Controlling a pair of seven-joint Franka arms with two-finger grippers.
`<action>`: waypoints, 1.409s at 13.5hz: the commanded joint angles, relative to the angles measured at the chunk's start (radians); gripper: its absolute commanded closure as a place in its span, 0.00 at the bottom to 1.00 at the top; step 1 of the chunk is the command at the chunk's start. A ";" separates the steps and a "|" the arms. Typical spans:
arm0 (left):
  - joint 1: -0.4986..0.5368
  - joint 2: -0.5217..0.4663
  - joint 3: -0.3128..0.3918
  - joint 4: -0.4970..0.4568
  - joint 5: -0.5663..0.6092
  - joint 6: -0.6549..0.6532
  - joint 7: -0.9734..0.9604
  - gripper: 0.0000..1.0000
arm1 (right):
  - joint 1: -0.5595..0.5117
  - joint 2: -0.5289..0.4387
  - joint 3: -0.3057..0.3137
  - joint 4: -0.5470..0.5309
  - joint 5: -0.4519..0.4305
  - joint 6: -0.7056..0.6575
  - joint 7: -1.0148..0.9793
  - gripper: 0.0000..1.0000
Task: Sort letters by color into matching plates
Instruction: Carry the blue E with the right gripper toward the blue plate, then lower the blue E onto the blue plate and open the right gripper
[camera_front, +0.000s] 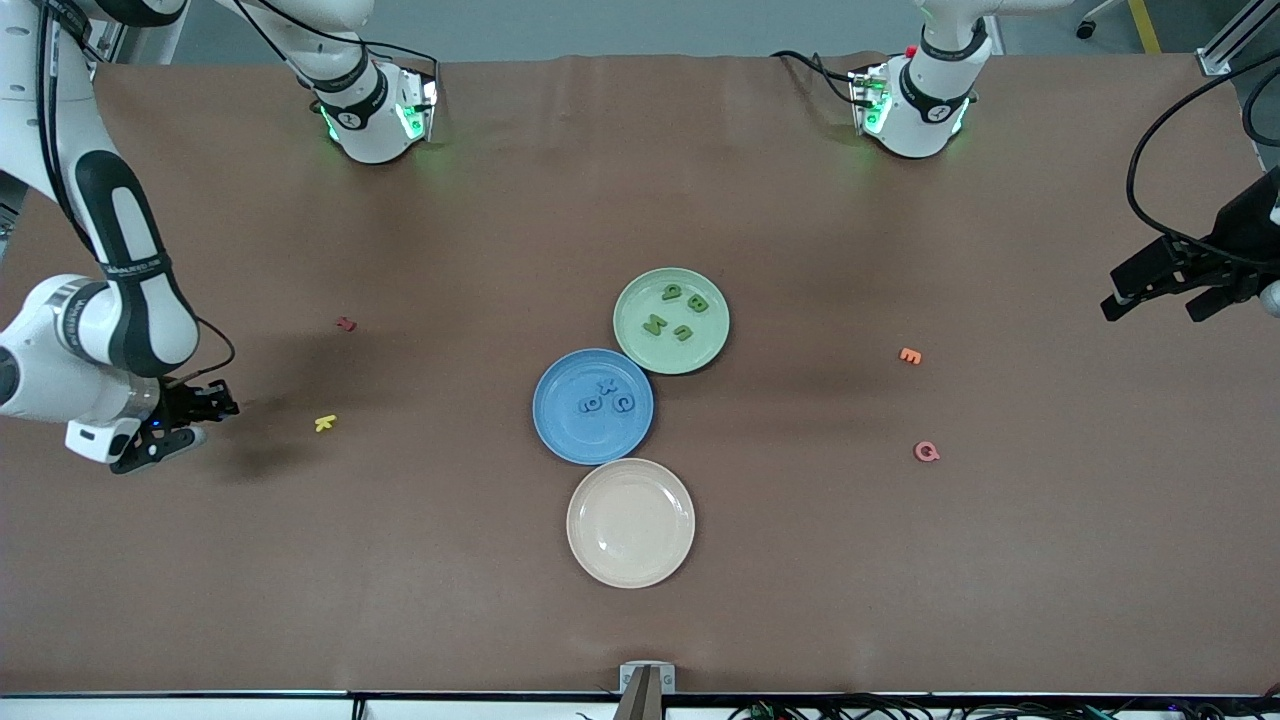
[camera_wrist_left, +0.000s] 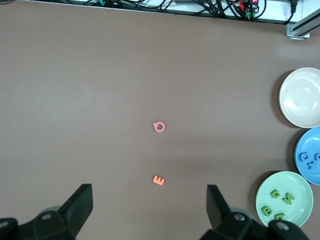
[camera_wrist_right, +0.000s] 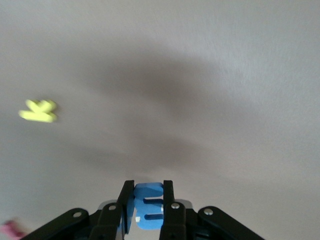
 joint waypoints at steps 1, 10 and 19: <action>0.009 0.030 -0.012 0.038 0.006 -0.010 -0.005 0.00 | 0.078 -0.017 0.007 0.023 0.010 -0.064 0.176 1.00; 0.000 0.027 -0.016 0.038 0.008 -0.013 -0.023 0.00 | 0.498 -0.062 0.013 0.000 0.159 -0.044 0.960 1.00; 0.003 0.007 -0.016 0.043 0.077 -0.045 -0.010 0.00 | 0.785 0.033 0.010 0.021 0.145 0.227 1.462 1.00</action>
